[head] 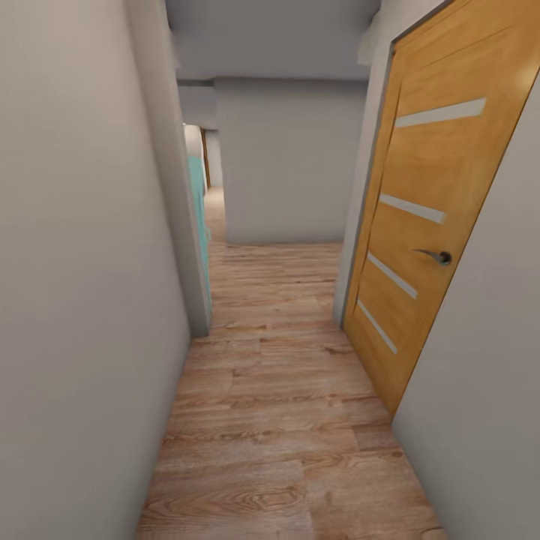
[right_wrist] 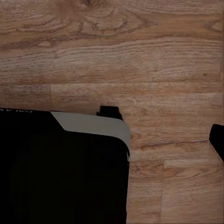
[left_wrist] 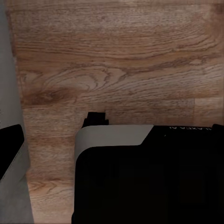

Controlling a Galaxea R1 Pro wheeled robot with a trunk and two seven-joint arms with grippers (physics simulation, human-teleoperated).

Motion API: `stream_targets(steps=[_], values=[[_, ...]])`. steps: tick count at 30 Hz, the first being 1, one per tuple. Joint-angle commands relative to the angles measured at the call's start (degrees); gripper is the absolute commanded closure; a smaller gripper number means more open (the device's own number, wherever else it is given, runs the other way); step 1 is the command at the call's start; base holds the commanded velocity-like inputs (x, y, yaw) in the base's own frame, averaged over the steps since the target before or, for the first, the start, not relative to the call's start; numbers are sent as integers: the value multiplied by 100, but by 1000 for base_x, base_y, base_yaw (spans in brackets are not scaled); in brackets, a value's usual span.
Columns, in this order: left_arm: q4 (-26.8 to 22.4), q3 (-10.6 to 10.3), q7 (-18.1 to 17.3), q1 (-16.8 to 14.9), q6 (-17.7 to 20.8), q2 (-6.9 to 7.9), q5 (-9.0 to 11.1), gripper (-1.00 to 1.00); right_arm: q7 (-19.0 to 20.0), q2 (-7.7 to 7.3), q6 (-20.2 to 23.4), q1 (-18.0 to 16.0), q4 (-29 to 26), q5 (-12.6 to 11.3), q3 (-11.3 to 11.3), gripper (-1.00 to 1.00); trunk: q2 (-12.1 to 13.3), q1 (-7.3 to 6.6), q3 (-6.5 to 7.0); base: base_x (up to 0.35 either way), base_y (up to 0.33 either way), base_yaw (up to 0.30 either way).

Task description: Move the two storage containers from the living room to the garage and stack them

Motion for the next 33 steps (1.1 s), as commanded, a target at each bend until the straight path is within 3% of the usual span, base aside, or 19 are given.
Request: stream_targets(steps=[1, 33], values=[[0, 0, 3, -3, 9, -1, 29, -100, -5, 5, -32, -7, 19, -54, 48, -100, -4, 4, -7, 323, 0, 0], [-3, 2, 3, -3, 9, -1, 29, -100, -11, 5, -32, -7, 18, -62, 48, -100, -4, 4, -7, 323, 0, 0]])
